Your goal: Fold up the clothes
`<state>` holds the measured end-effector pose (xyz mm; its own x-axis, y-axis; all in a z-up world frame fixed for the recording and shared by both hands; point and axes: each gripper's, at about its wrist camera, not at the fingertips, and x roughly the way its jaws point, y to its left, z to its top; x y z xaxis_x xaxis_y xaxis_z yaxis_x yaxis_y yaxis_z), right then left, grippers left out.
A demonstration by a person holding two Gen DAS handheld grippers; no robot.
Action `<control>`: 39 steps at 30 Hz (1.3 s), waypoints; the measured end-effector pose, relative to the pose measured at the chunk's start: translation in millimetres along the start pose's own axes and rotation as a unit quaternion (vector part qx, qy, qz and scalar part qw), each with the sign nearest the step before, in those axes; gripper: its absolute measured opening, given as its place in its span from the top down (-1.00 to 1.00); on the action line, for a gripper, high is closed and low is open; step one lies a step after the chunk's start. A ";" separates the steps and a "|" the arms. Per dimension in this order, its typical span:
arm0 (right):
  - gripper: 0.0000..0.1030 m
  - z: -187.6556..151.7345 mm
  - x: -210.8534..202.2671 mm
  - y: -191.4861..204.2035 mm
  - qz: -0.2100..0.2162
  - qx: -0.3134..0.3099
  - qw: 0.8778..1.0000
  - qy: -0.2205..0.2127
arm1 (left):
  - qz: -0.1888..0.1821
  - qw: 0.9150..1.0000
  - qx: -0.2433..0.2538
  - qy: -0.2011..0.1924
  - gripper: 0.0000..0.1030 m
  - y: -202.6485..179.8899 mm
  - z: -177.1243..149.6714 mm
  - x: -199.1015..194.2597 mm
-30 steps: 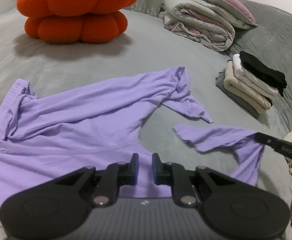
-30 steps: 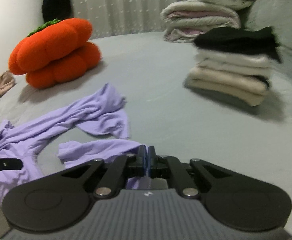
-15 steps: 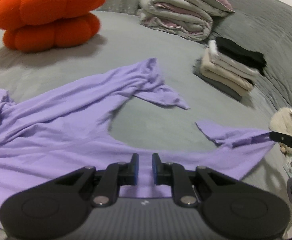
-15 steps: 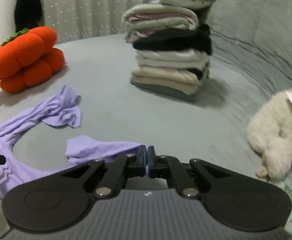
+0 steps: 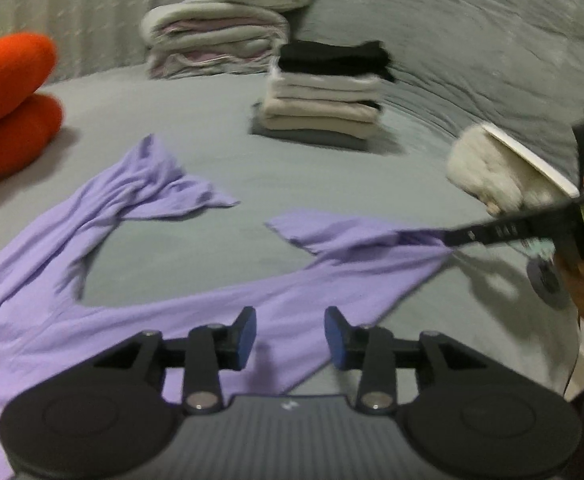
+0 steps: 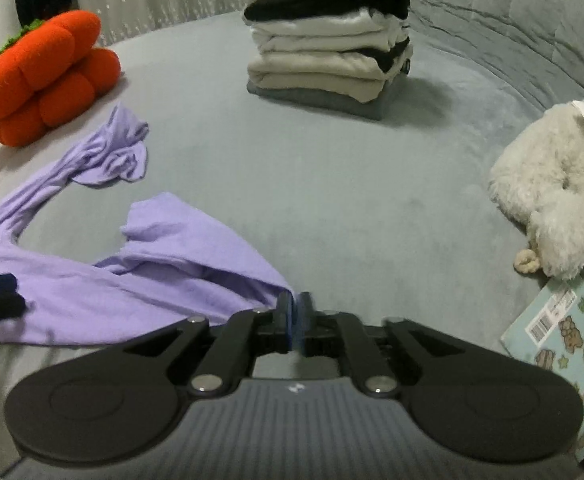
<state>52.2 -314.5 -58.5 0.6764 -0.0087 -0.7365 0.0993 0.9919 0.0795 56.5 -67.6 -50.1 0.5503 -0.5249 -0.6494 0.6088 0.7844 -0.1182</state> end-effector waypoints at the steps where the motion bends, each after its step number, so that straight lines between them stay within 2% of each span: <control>1: 0.64 0.1 -1.6 -1.1 0.002 0.000 1.000 -0.004 | -0.004 1.000 0.011 0.000 0.23 -4.5 -0.4 1.6; 2: 0.58 0.0 -2.7 -2.1 0.005 0.000 1.000 -0.007 | -0.008 1.000 0.021 0.001 0.23 -9.0 -0.9 3.3; 3: 0.39 0.2 -3.4 -2.3 0.006 -0.001 1.000 -0.010 | -0.012 0.999 0.032 0.001 0.23 -13.5 -1.3 4.9; 4: 0.30 0.3 -4.0 -2.6 0.008 -0.002 1.000 -0.014 | -0.016 0.999 0.042 0.002 0.23 -17.8 -1.8 6.7; 9: 0.30 3.9 -2.5 4.2 0.012 -0.021 0.999 -0.025 | 0.000 0.998 0.067 0.004 0.23 -27.4 -2.2 18.7; 14: 0.30 7.6 6.0 11.3 0.008 -0.040 0.999 -0.025 | 0.006 0.999 0.054 -0.004 0.20 -21.6 4.6 24.1; 24: 0.30 9.9 21.9 17.0 0.009 -0.055 0.998 -0.027 | 0.018 0.998 0.051 0.010 0.22 -17.2 4.8 45.5; 27: 0.30 12.4 26.5 21.8 0.010 -0.069 0.997 -0.033 | 0.017 0.999 0.051 0.006 0.47 -19.8 4.3 47.3; 29: 0.44 14.1 29.3 24.5 0.010 -0.075 0.996 -0.038 | 0.016 0.999 0.051 0.002 0.69 -21.7 4.2 47.2; 30: 0.69 15.3 31.0 25.1 0.010 -0.077 0.996 -0.039 | 0.015 0.999 0.048 0.000 0.97 -21.7 4.2 46.3; 31: 0.92 16.5 32.1 25.3 0.011 -0.077 0.996 -0.040 | 0.014 0.999 0.045 -0.002 1.00 -21.7 4.1 45.3; 39: 0.97 29.9 7.6 7.7 0.003 -0.020 0.996 -0.083 | 0.017 0.998 0.028 -0.053 1.00 -19.9 9.3 22.5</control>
<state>79.9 -310.7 -43.4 0.7889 -0.0210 -0.6141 0.0680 0.9963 0.0533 62.1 -98.1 -55.4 0.6268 -0.5331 -0.5683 0.6180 0.7843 -0.0541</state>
